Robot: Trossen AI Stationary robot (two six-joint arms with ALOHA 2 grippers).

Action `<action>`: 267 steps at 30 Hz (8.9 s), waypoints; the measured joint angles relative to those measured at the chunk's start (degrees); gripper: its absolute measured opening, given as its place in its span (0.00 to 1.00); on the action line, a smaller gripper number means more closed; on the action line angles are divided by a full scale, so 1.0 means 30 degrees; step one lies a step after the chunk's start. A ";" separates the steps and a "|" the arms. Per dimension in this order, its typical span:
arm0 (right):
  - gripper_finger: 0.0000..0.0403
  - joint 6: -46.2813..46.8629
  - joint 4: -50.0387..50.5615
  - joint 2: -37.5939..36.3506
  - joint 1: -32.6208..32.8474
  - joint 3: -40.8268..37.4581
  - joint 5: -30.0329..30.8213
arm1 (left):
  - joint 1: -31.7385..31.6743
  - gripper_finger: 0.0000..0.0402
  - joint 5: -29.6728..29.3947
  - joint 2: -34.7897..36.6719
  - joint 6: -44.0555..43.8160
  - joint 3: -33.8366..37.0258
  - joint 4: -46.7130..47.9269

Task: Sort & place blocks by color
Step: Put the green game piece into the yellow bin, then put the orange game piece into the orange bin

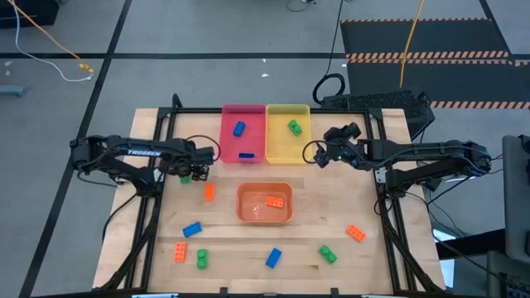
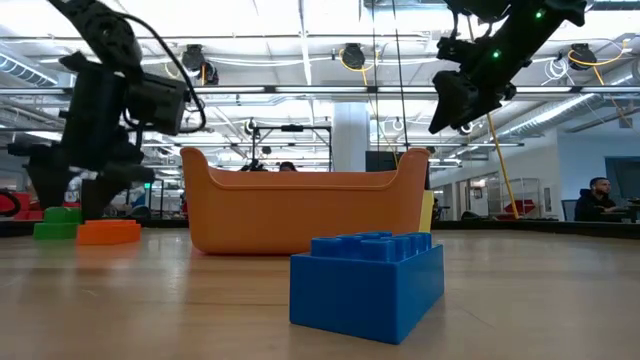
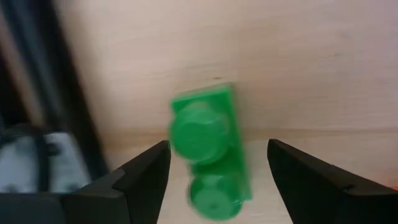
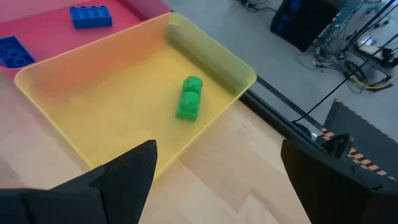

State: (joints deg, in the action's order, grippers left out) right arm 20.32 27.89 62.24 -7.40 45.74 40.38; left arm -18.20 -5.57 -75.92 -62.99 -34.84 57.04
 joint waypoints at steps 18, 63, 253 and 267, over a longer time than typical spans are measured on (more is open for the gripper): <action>0.84 -0.0283 -0.0061 0.0000 0.0000 0.0000 0.0009 | -0.0217 0.33 -0.0432 -0.0277 0.3676 -0.0270 -0.2013; 0.84 -0.0814 0.0230 0.0007 -0.0051 0.0000 0.0687 | -0.0669 0.39 0.0405 -1.1668 2.0345 -1.6359 -1.3584; 0.84 -0.1642 -0.0973 0.0000 -0.0750 -0.2441 -0.3545 | 0.8189 0.98 0.2376 -0.6162 -0.0608 -0.5073 -0.0901; 0.84 -0.1435 -0.0632 0.0007 -0.0477 -0.2441 -0.3610 | 0.8089 0.43 0.3171 -0.6211 0.0375 -0.5012 -0.1724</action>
State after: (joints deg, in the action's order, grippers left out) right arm 16.01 25.99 62.26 -8.83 38.41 29.55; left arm 6.07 3.94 -94.55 -61.87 -49.88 51.87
